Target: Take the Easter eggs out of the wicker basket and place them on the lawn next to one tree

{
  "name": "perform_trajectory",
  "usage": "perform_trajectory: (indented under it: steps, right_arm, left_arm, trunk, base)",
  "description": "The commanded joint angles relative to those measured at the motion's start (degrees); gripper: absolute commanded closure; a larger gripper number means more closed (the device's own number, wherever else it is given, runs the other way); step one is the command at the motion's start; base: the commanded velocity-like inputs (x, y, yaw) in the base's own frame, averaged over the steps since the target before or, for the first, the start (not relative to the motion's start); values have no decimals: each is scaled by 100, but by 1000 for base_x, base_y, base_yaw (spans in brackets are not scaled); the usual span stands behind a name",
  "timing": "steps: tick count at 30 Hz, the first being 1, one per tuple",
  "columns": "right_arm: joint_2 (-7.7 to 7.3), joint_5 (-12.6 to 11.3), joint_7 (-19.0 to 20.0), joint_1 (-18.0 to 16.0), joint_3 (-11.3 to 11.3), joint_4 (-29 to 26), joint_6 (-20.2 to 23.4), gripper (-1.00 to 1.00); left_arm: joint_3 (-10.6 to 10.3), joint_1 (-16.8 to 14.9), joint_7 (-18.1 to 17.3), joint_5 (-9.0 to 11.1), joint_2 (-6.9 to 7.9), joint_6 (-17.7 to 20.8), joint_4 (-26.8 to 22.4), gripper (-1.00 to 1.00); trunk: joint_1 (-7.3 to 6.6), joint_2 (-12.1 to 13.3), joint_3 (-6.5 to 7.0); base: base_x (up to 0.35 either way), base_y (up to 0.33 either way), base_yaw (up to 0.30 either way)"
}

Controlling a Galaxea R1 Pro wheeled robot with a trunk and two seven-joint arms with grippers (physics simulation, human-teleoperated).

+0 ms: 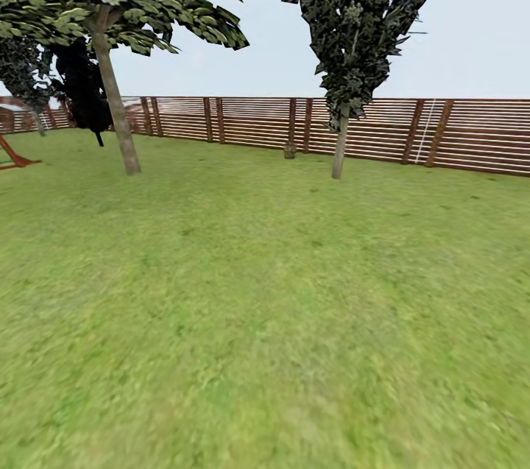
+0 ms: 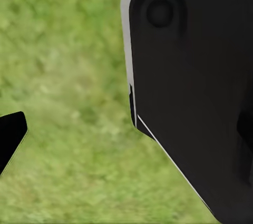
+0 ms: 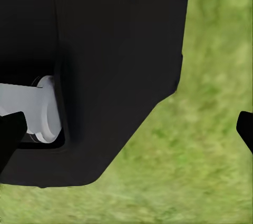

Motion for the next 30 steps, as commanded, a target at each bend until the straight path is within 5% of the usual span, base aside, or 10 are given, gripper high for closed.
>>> perform_trajectory:
  steps: [1,30]
  right_arm:
    - [0,10,6,-1,-3,-2,2,-100]
    - [0,10,6,-1,-3,-2,2,-100]
  left_arm:
    - [-43,-3,2,-3,1,-20,4,-100]
    - [-43,-3,2,-2,1,-29,4,-100]
  trunk:
    - [5,-6,-7]
    - [5,-6,-7]
  base:
    - [294,89,0]
    - [273,89,0]
